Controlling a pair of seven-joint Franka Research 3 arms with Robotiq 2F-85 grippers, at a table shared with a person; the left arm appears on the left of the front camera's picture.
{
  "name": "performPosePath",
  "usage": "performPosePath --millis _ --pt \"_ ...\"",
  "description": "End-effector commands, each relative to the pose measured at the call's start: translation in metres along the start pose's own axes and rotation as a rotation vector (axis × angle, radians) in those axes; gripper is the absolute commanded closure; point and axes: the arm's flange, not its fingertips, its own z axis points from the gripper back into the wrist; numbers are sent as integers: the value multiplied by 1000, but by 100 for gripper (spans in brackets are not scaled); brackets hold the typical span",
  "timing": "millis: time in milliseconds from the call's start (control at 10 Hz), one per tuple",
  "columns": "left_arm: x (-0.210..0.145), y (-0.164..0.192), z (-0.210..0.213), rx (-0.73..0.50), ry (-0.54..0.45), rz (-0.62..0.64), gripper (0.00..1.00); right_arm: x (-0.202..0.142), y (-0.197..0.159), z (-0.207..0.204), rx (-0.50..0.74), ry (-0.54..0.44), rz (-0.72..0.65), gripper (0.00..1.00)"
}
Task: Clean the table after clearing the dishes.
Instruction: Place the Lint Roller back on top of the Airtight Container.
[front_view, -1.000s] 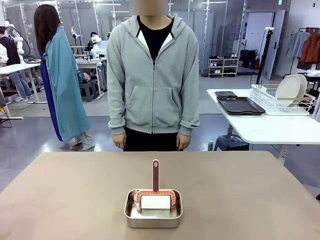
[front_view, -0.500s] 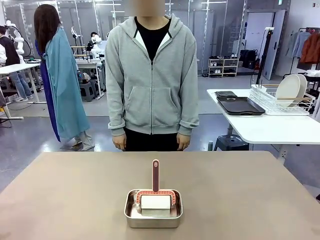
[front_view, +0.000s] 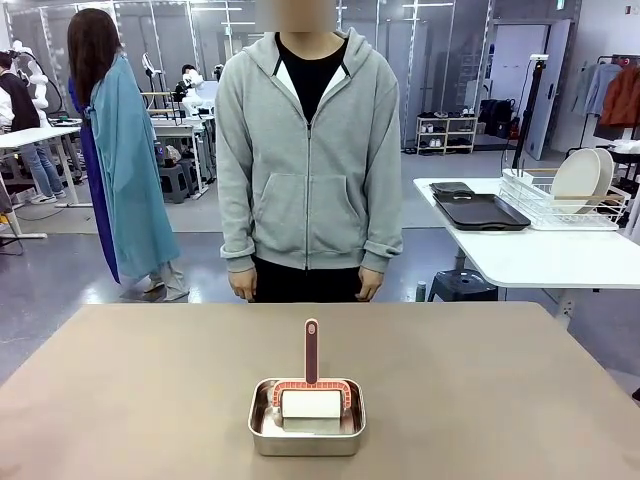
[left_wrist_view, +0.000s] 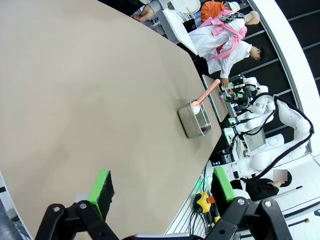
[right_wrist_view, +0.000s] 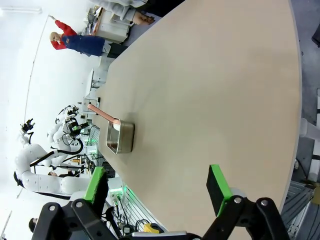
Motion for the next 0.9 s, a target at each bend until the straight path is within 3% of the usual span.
performPosePath --millis 0,800 --pt "-1 -5 2 19 14 13 0 1 1 -1 -6 -13 2 0" --pt "-1 -5 2 19 14 13 0 1 1 -1 -6 -13 2 0"
